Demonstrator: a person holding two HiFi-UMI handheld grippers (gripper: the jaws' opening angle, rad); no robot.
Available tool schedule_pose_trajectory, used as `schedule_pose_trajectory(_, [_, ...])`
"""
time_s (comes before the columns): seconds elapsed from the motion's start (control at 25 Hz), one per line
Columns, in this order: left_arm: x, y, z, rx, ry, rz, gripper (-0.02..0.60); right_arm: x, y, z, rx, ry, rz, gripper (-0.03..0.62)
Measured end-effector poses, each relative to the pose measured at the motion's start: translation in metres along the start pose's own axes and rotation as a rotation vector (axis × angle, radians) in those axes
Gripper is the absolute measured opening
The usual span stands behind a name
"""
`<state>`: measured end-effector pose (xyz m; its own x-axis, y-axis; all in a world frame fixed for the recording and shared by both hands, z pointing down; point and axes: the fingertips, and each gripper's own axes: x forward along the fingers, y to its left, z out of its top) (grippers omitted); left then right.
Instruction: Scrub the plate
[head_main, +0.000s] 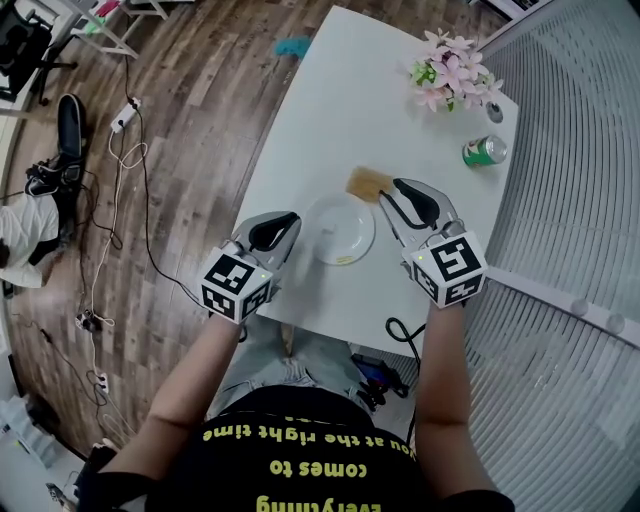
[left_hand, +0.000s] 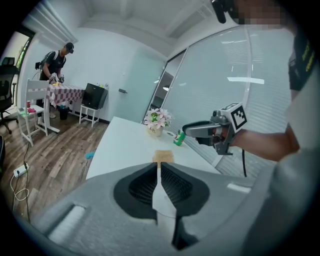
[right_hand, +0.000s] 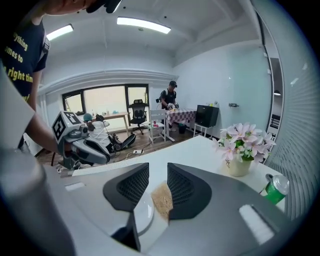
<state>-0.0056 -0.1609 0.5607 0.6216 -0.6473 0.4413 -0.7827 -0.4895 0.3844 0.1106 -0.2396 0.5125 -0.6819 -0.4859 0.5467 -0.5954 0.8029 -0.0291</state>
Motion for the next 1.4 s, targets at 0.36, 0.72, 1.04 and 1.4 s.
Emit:
schedule_pose_trajectory(0.36, [0.015, 0.002, -0.033, -0.083, 0.107, -0.026, 0.147, 0.039, -0.009, -0.042, -0.090, 0.151, 0.049, 0.249])
schedule_pose_trajectory(0.72, [0.034, 0.008, -0.078, -0.189, 0.237, -0.027, 0.207, 0.068, -0.017, -0.070, -0.148, 0.250, 0.086, 0.253])
schedule_pose_trajectory(1.04, [0.047, 0.009, -0.089, -0.179, 0.303, -0.004, 0.209, 0.080, -0.024, -0.088, -0.166, 0.313, 0.096, 0.267])
schedule_pose_trajectory(1.4, [0.058, 0.011, -0.092, -0.179, 0.348, 0.060, 0.171, 0.089, -0.021, -0.094, -0.185, 0.331, 0.125, 0.267])
